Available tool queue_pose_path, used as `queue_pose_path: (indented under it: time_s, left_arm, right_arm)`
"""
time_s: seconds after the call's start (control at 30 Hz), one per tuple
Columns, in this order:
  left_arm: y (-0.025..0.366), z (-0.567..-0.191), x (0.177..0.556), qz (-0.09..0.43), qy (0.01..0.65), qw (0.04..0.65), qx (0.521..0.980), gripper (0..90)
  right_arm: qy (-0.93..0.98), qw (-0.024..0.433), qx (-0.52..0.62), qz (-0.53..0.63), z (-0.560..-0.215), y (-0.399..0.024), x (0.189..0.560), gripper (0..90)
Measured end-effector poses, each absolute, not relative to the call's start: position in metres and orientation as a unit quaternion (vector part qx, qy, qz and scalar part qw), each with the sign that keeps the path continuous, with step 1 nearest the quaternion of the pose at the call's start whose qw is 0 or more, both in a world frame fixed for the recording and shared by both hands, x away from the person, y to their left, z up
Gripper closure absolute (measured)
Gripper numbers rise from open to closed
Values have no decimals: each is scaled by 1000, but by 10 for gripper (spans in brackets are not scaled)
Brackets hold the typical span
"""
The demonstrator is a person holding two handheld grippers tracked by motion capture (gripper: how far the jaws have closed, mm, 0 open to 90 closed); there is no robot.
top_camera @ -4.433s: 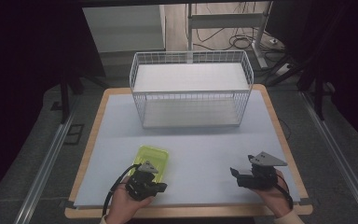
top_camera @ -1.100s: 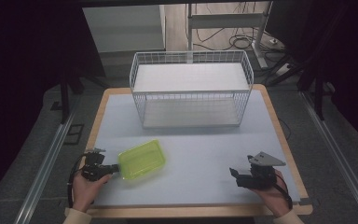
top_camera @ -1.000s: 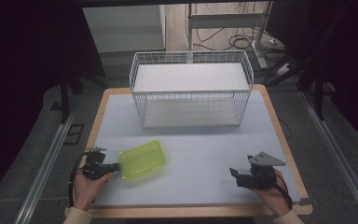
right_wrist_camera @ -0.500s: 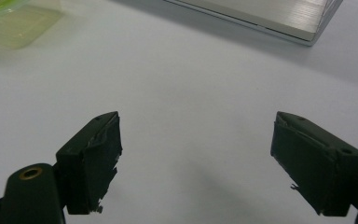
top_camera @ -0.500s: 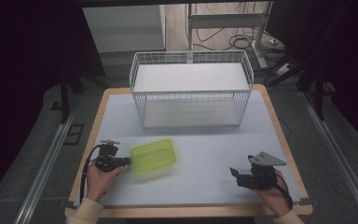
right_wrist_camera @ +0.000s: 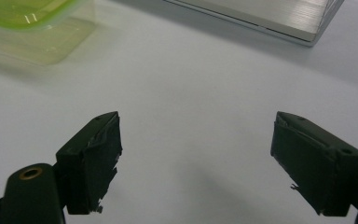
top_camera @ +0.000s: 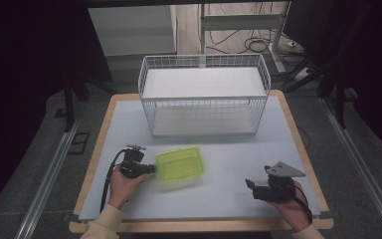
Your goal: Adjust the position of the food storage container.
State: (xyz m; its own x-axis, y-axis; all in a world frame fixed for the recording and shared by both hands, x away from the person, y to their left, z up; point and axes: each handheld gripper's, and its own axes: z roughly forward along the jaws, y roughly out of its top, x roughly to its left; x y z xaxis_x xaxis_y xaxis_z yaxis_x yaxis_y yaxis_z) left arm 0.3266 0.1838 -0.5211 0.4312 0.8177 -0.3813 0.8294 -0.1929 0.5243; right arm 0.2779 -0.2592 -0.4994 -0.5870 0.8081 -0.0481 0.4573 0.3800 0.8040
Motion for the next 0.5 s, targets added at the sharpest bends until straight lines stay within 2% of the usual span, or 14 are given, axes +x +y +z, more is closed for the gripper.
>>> queue_pose_path:
  time_s: [0.5]
  left_arm:
    - [132, -520, 342, -20, 505, 341, 792, 900]
  right_arm:
    - [799, 223, 396, 393, -499, -260, 278, 165]
